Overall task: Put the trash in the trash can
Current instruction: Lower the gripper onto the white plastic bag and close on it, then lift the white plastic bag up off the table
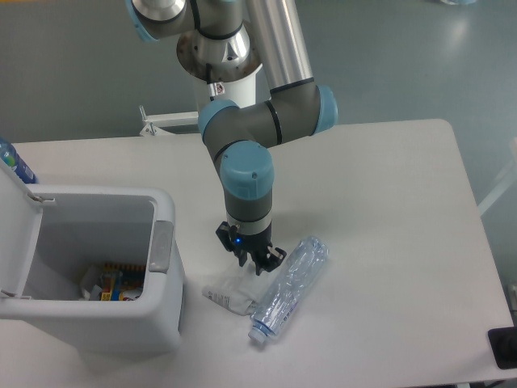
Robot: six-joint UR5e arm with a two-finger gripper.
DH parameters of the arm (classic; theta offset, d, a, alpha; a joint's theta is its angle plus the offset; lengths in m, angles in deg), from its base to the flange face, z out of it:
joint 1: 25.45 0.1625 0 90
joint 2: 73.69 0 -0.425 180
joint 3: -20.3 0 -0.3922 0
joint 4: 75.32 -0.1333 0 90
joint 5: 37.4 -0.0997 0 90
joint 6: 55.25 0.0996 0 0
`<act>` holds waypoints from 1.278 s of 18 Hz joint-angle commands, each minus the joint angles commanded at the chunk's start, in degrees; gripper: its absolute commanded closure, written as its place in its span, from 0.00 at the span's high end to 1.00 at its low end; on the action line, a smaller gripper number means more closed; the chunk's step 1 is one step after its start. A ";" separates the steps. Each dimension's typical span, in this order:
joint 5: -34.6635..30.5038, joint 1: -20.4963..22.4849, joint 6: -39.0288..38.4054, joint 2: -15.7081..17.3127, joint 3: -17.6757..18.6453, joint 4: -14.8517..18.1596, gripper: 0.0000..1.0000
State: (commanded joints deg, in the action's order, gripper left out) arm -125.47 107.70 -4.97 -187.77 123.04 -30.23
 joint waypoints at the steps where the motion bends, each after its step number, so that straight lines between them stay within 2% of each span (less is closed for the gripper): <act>1: 0.00 0.00 0.09 0.09 0.00 0.00 0.00; 4: 0.09 0.00 0.09 0.79 -0.09 0.00 0.00; 7: 0.44 0.09 0.44 3.07 -0.09 0.26 0.00; 12: 0.79 0.79 -0.70 8.60 -0.44 0.53 0.00; 15: 0.97 3.15 -2.11 11.50 -1.66 0.44 0.00; 18: 5.78 6.58 -6.04 13.62 -6.22 0.35 0.00; 21: 15.17 10.80 -13.78 13.62 -12.29 0.35 0.00; 23: 19.58 12.82 -17.91 13.62 -15.10 0.35 0.00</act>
State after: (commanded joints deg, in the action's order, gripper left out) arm -105.89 120.53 -22.88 -174.14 107.94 -29.88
